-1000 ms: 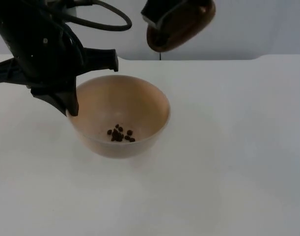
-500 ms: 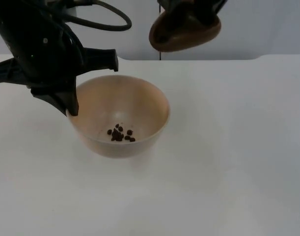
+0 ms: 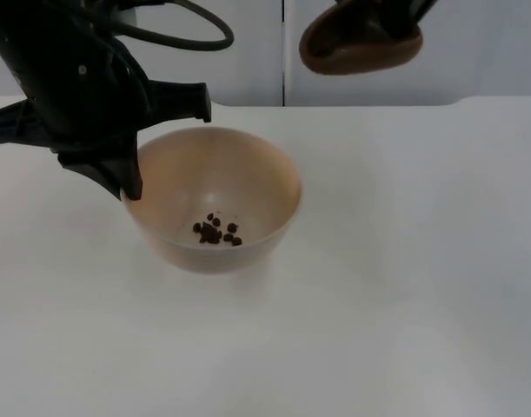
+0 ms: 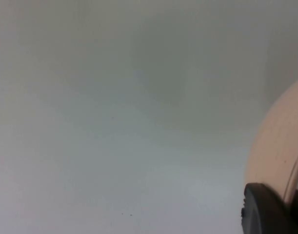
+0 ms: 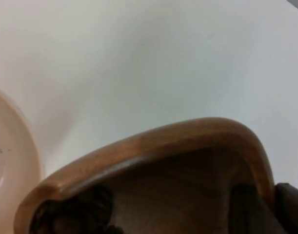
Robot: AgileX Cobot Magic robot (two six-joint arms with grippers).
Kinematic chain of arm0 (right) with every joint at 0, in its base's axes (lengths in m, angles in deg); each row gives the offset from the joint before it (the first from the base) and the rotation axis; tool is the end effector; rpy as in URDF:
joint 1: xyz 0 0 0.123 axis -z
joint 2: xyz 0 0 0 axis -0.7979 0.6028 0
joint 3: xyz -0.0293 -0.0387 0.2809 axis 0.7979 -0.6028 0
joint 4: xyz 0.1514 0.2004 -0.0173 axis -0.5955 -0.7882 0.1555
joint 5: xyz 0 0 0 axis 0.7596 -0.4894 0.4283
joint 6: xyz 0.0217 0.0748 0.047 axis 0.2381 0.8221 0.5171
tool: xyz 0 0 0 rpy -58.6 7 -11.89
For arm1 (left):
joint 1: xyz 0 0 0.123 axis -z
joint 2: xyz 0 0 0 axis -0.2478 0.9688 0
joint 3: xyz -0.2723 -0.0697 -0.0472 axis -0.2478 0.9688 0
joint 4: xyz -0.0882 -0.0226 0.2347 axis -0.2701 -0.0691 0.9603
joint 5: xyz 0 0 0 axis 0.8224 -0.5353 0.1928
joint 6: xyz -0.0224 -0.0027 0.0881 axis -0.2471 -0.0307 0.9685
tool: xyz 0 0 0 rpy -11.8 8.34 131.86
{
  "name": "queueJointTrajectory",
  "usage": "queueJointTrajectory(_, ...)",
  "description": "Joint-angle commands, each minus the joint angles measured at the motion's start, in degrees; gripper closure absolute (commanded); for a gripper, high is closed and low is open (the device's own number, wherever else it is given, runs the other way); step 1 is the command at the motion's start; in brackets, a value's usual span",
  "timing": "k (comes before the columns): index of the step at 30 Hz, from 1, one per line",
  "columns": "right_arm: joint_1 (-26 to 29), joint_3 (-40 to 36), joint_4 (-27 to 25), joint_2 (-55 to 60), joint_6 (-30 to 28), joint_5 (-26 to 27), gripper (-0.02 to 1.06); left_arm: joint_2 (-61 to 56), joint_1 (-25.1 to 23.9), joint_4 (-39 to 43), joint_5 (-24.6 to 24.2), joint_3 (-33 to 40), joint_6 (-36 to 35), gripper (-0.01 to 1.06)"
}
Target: Pick up the bowl with the left hand and pour the coffee beans from the cup into the bowl with the right hand.
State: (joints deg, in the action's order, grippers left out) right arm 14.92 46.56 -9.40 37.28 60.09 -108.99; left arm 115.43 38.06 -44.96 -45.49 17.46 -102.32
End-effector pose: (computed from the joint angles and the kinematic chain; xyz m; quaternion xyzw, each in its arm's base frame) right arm 0.3468 0.2419 0.3210 -0.2774 0.9240 -0.0390 0.2604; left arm 0.3068 -0.1364 0.2163 -0.0382 0.9904 -0.0650 0.1156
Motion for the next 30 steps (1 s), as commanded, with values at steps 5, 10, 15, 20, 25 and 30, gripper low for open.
queueJointTrajectory(5, 0.81, 0.09, -1.22, -0.71, -1.34, 0.84, 1.05, -0.27, 0.34, 0.2, 0.85, -0.11, -0.31, 1.05)
queueJointTrajectory(10, 1.58, -4.86, -1.64, -0.71, -1.47, 1.97, 1.05, -0.27, 0.34, 0.59, 0.65, -0.11, -0.31, 1.05)
queueJointTrajectory(15, 3.31, -12.55, -3.73, -1.78, -1.47, 8.42, 1.05, -0.27, 0.34, 0.65, 0.53, -0.11, -0.31, 1.05)
queueJointTrajectory(20, 5.69, -19.32, -4.6, -2.71, -1.47, 12.22, 1.05, -0.27, 0.34, 0.75, 1.43, -0.11, -0.31, 1.05)
queueJointTrajectory(25, 8.69, -26.05, -4.62, -2.71, -1.35, 17.12, 1.05, -0.27, 0.34, 2.78, 3.93, -0.11, -0.31, 1.05)
queueJointTrajectory(30, 11.83, -33.81, -4.52, -2.71, 0.98, 24.42, 1.05, 0.23, 0.34, 4.91, 6.41, -0.11, -0.31, 1.05)
